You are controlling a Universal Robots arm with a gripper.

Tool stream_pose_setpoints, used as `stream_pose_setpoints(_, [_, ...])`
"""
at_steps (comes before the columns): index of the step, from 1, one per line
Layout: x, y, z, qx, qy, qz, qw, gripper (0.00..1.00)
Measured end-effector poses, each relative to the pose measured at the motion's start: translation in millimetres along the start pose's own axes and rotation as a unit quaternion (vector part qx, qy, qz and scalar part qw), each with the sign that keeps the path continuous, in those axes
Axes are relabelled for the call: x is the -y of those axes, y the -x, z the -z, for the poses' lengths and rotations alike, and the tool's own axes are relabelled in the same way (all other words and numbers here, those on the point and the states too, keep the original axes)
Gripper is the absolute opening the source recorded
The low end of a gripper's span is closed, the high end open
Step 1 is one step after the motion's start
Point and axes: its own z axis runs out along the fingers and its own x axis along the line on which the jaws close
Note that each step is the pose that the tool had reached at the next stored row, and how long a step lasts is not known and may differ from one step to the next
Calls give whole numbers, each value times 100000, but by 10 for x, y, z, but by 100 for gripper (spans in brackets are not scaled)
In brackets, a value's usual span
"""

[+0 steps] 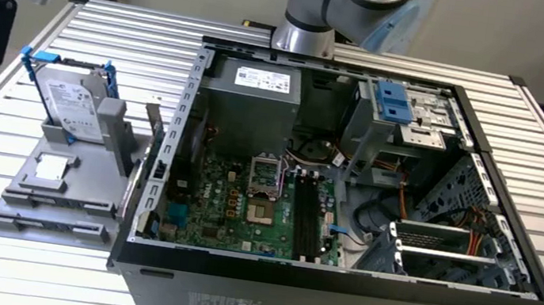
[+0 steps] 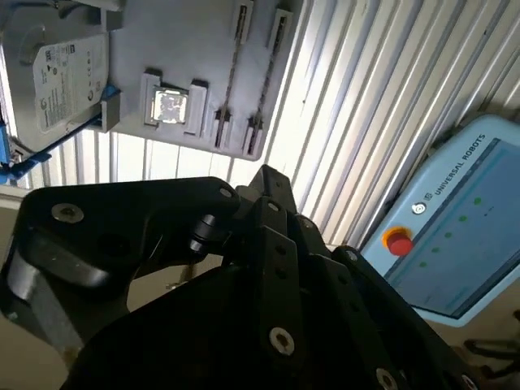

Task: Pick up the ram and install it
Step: 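Pick up the ram and move it above insertion slot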

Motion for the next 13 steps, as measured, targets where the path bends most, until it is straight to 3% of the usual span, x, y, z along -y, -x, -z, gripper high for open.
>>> stream_pose_setpoints(3, [0, -1, 0, -62, -109, 2407, 99971, 0])
stream_pose_setpoints(6, [0, -1, 0, -99, -136, 4819, 99884, 0])
stream_pose_setpoints(10, [-1, 1, 2, 16, -142, 7903, 99687, 0])
stream_pose_setpoints(13, [0, 0, 0, 354, -140, 9969, 99501, 0])
